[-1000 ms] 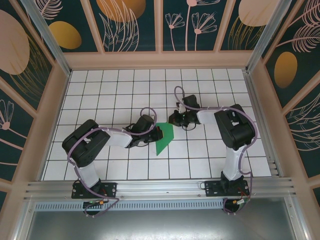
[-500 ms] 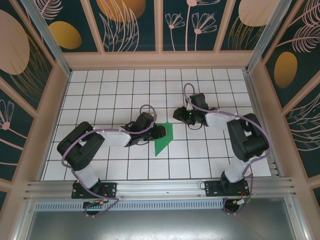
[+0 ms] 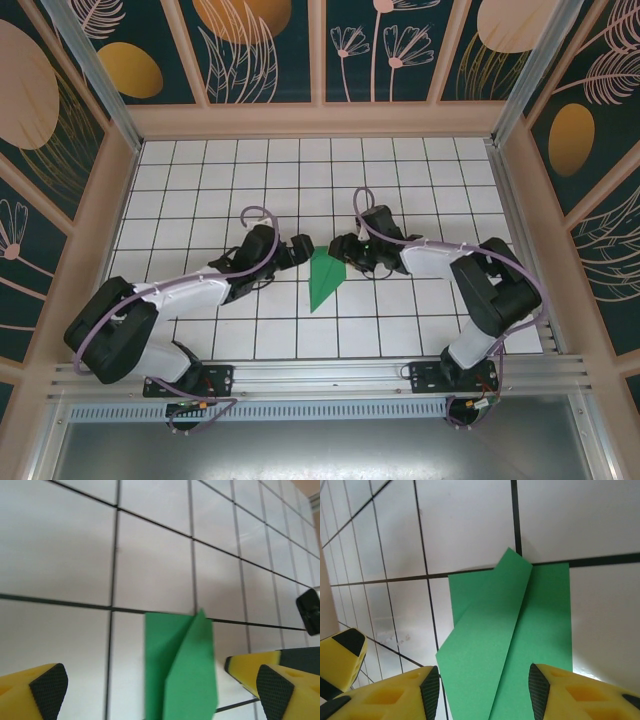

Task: Fold a paper plane with a square sheet of paper (pick it up from the middle)
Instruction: Fourth fold the wing at the center of the table, then pick up the paper from the center of the table.

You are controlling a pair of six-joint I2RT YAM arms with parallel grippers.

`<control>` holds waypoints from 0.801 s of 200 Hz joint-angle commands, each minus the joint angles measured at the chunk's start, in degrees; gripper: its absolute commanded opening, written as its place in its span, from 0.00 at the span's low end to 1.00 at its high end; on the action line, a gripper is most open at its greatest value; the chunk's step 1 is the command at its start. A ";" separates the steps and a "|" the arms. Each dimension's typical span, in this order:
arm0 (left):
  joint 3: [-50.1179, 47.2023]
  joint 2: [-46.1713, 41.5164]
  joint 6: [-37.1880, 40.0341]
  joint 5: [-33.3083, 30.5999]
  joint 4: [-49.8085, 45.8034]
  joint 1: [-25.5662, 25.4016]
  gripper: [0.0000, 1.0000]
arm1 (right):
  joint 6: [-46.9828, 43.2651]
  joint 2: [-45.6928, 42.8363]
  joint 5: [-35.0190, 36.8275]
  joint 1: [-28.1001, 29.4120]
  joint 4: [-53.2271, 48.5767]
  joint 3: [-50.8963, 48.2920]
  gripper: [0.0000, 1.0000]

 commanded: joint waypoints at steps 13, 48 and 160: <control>-1.94 -1.82 -1.71 -1.03 -0.84 1.37 0.98 | 1.86 3.57 0.75 1.48 0.42 2.33 0.53; -1.83 -1.05 -1.87 -0.12 -0.74 1.75 0.98 | 1.58 4.82 -1.22 2.82 2.56 3.07 0.50; -0.98 0.32 -1.51 1.02 -0.98 2.41 0.98 | 1.57 6.67 -5.08 4.03 2.25 4.92 0.48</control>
